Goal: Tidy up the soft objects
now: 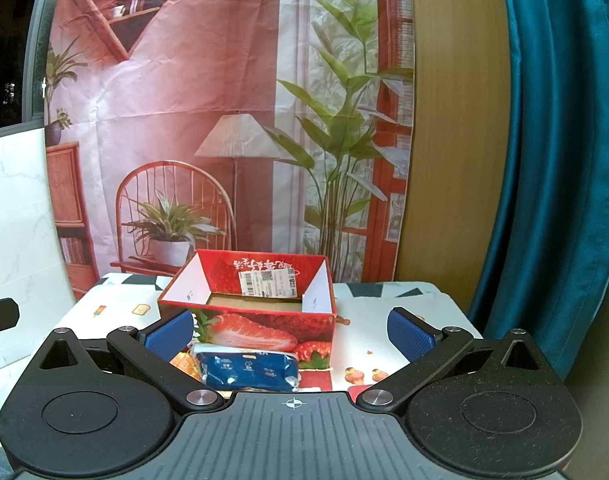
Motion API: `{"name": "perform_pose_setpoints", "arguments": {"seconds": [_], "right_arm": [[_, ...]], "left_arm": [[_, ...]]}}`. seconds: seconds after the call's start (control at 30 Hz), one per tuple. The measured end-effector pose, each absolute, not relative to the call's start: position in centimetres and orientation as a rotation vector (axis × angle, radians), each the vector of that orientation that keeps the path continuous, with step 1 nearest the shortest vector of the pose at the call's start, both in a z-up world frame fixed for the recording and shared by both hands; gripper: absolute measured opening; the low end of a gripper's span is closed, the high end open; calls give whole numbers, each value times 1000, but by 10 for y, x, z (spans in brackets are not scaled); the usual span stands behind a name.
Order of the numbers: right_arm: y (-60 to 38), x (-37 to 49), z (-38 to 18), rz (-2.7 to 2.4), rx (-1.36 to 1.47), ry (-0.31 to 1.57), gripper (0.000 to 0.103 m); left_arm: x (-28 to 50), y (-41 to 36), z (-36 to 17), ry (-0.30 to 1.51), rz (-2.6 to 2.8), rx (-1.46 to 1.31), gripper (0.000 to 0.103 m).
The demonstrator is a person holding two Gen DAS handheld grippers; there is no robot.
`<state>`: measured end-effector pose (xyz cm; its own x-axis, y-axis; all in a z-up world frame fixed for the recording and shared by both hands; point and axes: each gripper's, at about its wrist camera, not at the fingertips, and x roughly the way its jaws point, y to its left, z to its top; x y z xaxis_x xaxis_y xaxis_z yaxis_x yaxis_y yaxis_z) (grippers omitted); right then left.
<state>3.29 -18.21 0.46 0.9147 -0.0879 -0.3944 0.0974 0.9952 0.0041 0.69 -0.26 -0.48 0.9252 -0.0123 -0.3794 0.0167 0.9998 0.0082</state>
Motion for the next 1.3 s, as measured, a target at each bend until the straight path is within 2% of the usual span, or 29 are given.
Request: {"name": "perform_pose_setpoints", "arguments": {"seconds": [1.13, 1.3], "right_arm": [[-177, 32, -1, -92, 30, 406, 103], [-176, 34, -4, -40, 62, 404, 103]], "left_arm": [[8, -2, -6, 394, -16, 9, 103], [15, -5, -8, 325, 68, 85, 103]]}}
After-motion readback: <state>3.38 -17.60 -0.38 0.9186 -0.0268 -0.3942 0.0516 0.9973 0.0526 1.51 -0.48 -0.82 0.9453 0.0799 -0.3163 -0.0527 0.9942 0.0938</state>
